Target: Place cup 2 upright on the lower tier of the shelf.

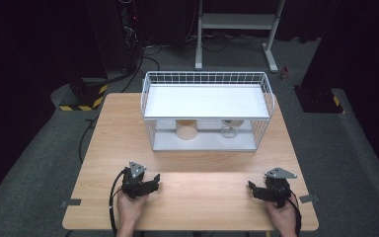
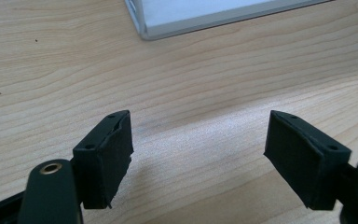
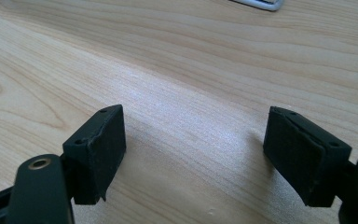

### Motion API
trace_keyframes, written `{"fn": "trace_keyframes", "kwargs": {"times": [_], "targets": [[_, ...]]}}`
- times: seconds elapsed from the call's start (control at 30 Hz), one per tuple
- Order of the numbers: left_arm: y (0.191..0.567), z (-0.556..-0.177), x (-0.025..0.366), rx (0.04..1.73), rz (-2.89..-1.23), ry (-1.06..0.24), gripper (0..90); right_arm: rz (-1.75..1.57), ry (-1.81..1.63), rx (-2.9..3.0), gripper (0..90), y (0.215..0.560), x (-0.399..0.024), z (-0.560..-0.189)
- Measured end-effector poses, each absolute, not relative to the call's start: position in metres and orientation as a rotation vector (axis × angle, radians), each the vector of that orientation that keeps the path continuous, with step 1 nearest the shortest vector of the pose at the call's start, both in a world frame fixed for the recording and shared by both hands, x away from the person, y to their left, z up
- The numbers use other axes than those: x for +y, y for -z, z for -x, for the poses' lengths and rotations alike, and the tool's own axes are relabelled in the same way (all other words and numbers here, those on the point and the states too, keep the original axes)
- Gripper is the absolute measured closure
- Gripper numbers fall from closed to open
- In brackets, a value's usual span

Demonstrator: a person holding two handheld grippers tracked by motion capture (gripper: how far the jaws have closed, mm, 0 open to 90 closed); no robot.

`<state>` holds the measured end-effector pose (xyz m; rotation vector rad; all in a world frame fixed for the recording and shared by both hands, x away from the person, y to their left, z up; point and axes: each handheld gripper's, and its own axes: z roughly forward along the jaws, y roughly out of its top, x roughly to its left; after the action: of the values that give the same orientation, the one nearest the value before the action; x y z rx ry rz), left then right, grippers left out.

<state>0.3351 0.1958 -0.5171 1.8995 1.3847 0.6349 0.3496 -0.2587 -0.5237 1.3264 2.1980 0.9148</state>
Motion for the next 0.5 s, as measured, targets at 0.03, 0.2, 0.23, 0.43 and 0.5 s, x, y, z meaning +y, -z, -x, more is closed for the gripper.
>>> {"fn": "trace_keyframes", "kwargs": {"times": [0.03, 0.2, 0.23, 0.43, 0.5], "targets": [[0.5178, -0.3357, 0.1951, 1.385, -1.902, -0.638, 23.7, -1.325, -0.915, 2.198, 21.0, 0.5237, -0.2587, -0.3496], [0.5202, -0.3376, 0.1928, 1.386, -1.92, -0.64, 23.7, -1.327, -0.914, 2.198, 21.0, 0.5237, -0.2586, -0.3496], [0.5209, -0.3378, 0.1925, 1.39, -1.915, -0.64, 23.7, -1.328, -0.915, 2.198, 21.0, 0.5236, -0.2586, -0.3495], [0.5258, -0.3386, 0.1924, 1.401, -1.923, -0.637, 23.9, -1.327, -0.914, 2.198, 21.0, 0.5236, -0.2586, -0.3496], [0.5275, -0.3386, 0.193, 1.403, -1.932, -0.639, 23.8, -1.325, -0.914, 2.198, 21.0, 0.5237, -0.2587, -0.3496]]}}
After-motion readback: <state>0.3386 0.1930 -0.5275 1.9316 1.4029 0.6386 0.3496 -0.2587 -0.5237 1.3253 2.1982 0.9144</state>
